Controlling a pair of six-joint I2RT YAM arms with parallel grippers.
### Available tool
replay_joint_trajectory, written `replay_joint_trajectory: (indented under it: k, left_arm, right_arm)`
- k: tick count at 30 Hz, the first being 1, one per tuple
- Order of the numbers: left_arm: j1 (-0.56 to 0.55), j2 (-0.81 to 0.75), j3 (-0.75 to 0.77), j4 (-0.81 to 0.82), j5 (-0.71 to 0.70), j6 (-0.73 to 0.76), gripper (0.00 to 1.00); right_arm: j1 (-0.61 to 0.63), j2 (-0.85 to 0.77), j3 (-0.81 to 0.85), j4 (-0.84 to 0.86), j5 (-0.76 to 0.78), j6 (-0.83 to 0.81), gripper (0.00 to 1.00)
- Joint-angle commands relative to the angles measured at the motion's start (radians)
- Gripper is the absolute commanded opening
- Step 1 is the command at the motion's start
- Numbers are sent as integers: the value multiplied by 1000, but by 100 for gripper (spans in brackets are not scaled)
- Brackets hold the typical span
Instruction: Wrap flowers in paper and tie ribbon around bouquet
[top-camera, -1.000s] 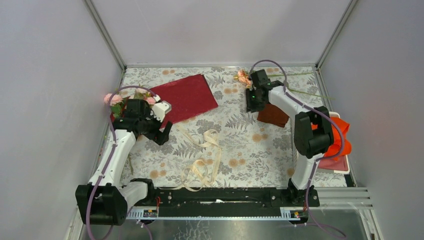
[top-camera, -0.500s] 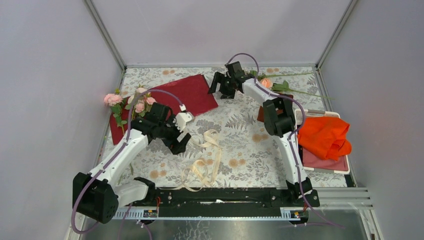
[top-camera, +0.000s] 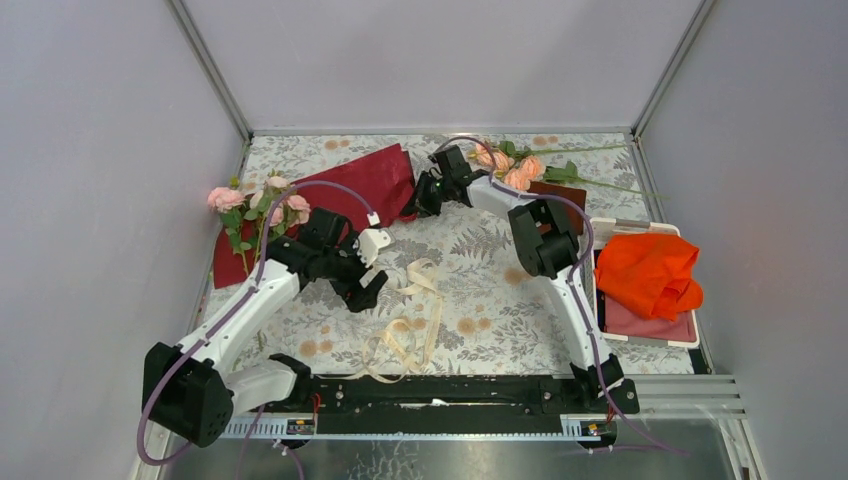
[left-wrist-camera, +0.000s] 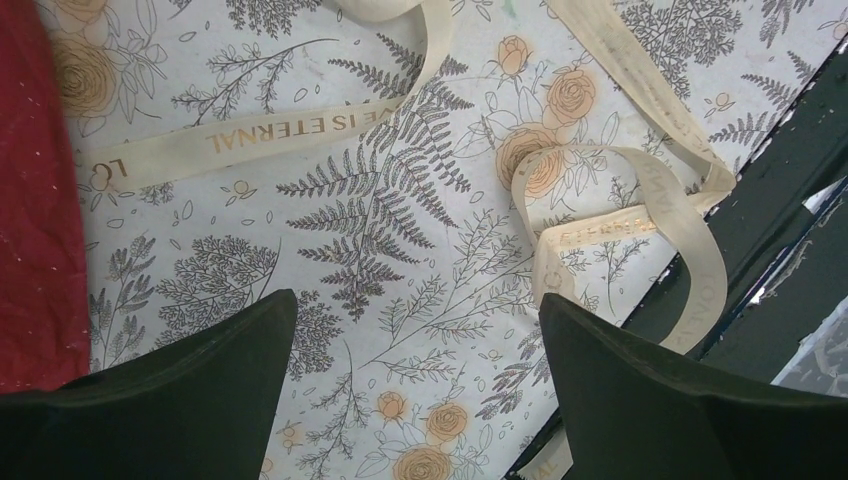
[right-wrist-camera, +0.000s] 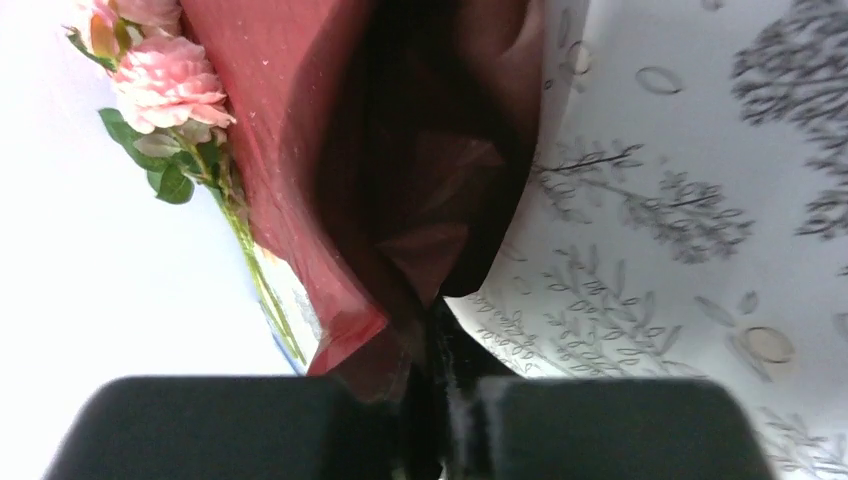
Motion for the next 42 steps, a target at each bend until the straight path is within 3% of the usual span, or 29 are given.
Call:
replay_joint_trajectory:
  k: [1,5,10,17,20,24,27,31,35,39,42]
  left_arm:
    - [-8,-43,-3,27,24,3,99]
    - [-8,-63,3,1,7,21,99]
    - [-8,-96,25,-29,-6,59,99]
    - [-2,-99,92,-67,-65,76,98]
    - [29,-99,110,-58,-94,65,98]
    - [44,-65,97,-41,-31,47,97]
    - [-54,-65,50,-24,53,104,94]
    - [-299,-71,-41,38,88,195,97]
    - [-516,-29,-117,56,-8,275,99]
    - [-618,5,-204,253,-135,301,99]
    - [-652,43,-224,355,-150,343,99]
  right_arm:
    - [7,-67,89,42,-20,62,0]
    - [7,-138,317,-206,116,-105,0]
    - [7,-378,412,-423,499,-392,0]
    - [16,-802,156,-340,898,-653,0]
    - [44,-973,-67,-234,937,-692,0]
    - [53,-1160,-351,-148,924,-643,0]
    - [50,-1241,-499,-115,1040,-630,0]
    - [-12,-1298,-584,-147,1090,-596,0]
    - [-32,-1321,-604,-191,1097,-606,0]
    - [-36,-1325,-624,-207,1081,-609,0]
    - [-37,-1315,-627,-220,1056,-601,0]
